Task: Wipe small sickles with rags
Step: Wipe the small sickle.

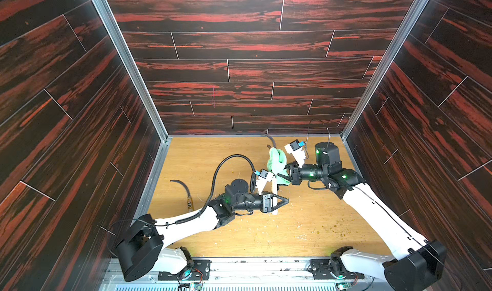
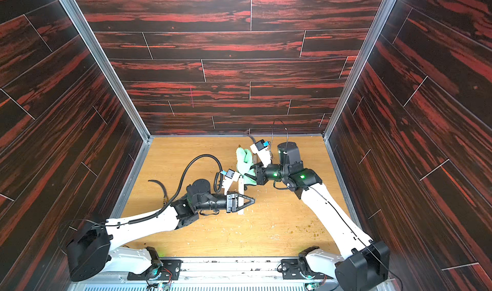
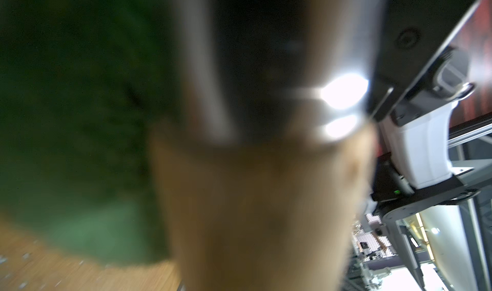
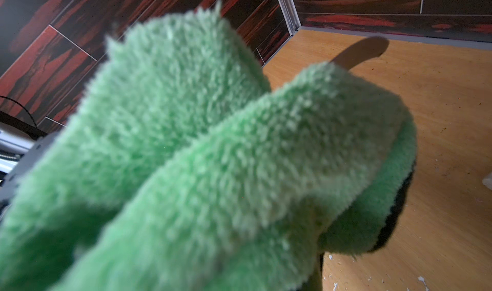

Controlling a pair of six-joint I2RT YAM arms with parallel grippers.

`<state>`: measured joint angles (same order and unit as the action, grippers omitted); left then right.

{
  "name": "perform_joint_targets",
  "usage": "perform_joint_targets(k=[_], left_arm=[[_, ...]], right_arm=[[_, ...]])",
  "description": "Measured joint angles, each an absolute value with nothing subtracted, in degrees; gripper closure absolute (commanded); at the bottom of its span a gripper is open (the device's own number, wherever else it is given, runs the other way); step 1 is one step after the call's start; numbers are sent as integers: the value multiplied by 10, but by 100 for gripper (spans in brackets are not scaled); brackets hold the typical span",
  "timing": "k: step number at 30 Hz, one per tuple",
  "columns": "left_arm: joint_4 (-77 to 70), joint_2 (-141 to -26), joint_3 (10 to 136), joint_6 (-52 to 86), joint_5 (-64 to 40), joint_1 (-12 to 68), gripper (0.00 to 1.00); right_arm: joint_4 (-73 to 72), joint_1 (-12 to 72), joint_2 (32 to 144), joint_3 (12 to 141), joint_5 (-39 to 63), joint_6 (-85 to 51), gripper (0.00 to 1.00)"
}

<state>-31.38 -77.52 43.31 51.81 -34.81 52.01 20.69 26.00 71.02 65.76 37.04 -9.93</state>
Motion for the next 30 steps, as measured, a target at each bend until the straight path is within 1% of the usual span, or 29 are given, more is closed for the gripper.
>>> perform_joint_targets(k=[8, 14, 23, 30], left_arm=[[-249, -773, 436, 481, -351, 519, 100], [-177, -773, 455, 450, -328, 519, 100], [-94, -767, 472, 420, -295, 523, 100], [-37, -752, 474, 407, -291, 538, 100]], right_arm=[[243, 262, 743, 679, 365, -87, 100], [267, 262, 782, 707, 362, -77, 100], [263, 261, 844, 741, 362, -72, 100], [227, 251, 898, 763, 368, -74, 100]])
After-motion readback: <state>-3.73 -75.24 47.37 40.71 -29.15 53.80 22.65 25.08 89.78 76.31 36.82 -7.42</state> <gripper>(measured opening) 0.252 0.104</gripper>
